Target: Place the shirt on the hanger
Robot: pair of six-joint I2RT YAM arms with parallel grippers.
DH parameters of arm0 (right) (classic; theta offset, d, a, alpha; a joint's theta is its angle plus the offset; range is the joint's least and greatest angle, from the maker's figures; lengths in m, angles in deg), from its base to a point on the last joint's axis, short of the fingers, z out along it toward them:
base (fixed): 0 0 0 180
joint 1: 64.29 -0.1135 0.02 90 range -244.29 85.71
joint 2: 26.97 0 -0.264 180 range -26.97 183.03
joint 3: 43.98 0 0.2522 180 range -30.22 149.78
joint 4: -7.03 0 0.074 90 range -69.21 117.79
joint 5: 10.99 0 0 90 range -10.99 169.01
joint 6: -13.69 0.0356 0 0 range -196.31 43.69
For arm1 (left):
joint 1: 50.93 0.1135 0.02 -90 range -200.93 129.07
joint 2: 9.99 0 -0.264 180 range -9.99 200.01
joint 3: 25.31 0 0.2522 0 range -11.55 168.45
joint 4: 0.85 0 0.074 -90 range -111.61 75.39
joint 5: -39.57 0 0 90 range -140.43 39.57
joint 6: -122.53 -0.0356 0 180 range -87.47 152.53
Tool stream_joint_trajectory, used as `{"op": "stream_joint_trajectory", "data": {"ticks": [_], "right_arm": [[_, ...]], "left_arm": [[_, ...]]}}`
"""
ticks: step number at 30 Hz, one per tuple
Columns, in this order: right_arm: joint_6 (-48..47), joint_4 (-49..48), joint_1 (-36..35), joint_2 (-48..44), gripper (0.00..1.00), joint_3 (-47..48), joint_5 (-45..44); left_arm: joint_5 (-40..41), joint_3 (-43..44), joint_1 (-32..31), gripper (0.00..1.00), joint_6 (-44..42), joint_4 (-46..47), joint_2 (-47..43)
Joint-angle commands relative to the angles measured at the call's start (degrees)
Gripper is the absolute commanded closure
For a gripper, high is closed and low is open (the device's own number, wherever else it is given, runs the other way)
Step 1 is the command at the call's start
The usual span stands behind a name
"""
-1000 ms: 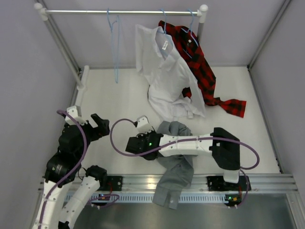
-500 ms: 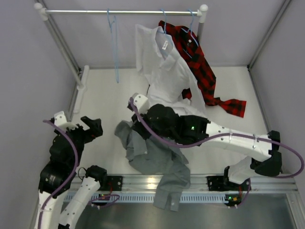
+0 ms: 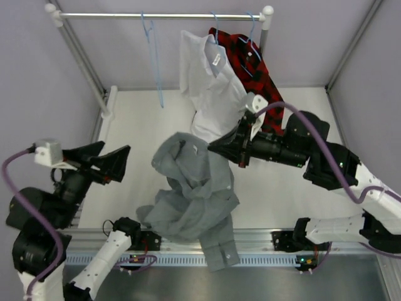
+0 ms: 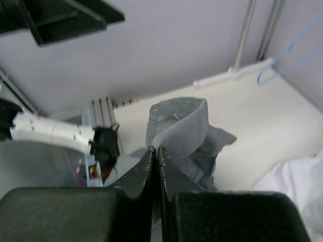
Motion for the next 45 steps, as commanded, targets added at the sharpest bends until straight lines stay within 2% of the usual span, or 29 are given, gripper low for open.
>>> {"op": "stream_joint_trajectory", "data": {"ticks": [1,3,4,7,11,17,18,21,22,24,25,32,33,34,35,36,40,41,43,45], "right_arm": [[1.76,-4.61,3.68,-6.22,1.00,-15.39,7.46],[1.33,-4.45,5.10,-10.70,1.00,-21.27,9.75],[0.72,-4.53,6.41,-12.38,1.00,-23.31,10.45],[0.01,-4.71,8.70,-17.57,1.00,-29.91,11.34],[0.01,-4.97,12.13,-20.83,1.00,-36.33,12.04],[1.41,-5.50,18.20,-20.83,1.00,-38.80,15.03],[1.67,-5.85,19.34,-20.92,1.00,-38.71,15.20],[3.08,-6.20,21.53,-20.83,1.00,-38.27,16.08],[3.69,-6.38,21.80,-20.83,1.00,-38.27,17.82],[4.05,-6.64,22.16,-20.83,1.00,-38.10,18.98],[4.05,-6.73,22.16,-20.83,1.00,-38.01,19.51],[3.44,-6.47,22.60,-21.80,1.00,-38.01,22.50],[3.44,-6.55,22.95,-22.06,1.00,-38.18,22.59],[3.35,-6.47,23.04,-22.15,1.00,-38.27,22.50],[3.26,-6.55,23.21,-22.24,1.00,-38.45,22.24],[3.35,-6.56,23.82,-22.24,1.00,-38.62,21.89],[3.87,-6.47,25.85,-22.06,1.00,-39.50,22.23],[3.87,-6.64,26.20,-21.72,1.00,-39.85,22.41],[4.14,-6.64,26.99,-21.36,1.00,-40.12,21.45],[4.92,-6.90,27.17,-20.31,1.00,-40.56,19.96]], "left_arm": [[-15.11,-6.70,-0.04,0.02,-3.85,-0.18,5.56],[-20.23,-11.43,0.04,0.02,-4.12,0.79,8.98],[-25.31,-12.59,-0.04,0.02,-4.73,0.97,12.30],[-29.04,-16.55,-0.13,0.02,-3.25,2.81,17.15],[-37.04,-24.19,-2.23,0.02,0.88,11.50,17.08],[-24.59,-30.78,-13.47,0.03,3.34,16.34,18.49],[-18.74,-31.75,-17.23,0.03,4.22,17.48,18.14],[-8.69,-34.48,-22.44,0.03,4.40,19.07,17.70],[-4.22,-34.92,-22.98,0.05,4.41,19.86,18.48],[-1.29,-36.07,-24.29,0.10,4.75,20.65,19.88],[3.68,-36.07,-24.82,0.15,5.11,20.57,21.72],[12.52,-33.96,-31.33,0.23,4.06,21.36,28.59],[12.35,-33.88,-32.03,0.27,3.45,21.88,29.72],[12.00,-33.70,-32.12,0.35,3.44,22.06,30.17],[11.21,-33.87,-32.12,0.52,3.44,22.32,30.52],[11.03,-34.22,-32.12,0.59,3.79,23.02,30.44],[11.73,-36.07,-32.12,0.76,4.84,23.38,28.51],[11.82,-36.25,-32.12,0.86,4.85,23.29,28.07],[12.17,-36.42,-32.12,1.00,4.93,23.20,26.84],[14.18,-36.07,-32.12,1.00,5.54,23.12,25.96]]}}
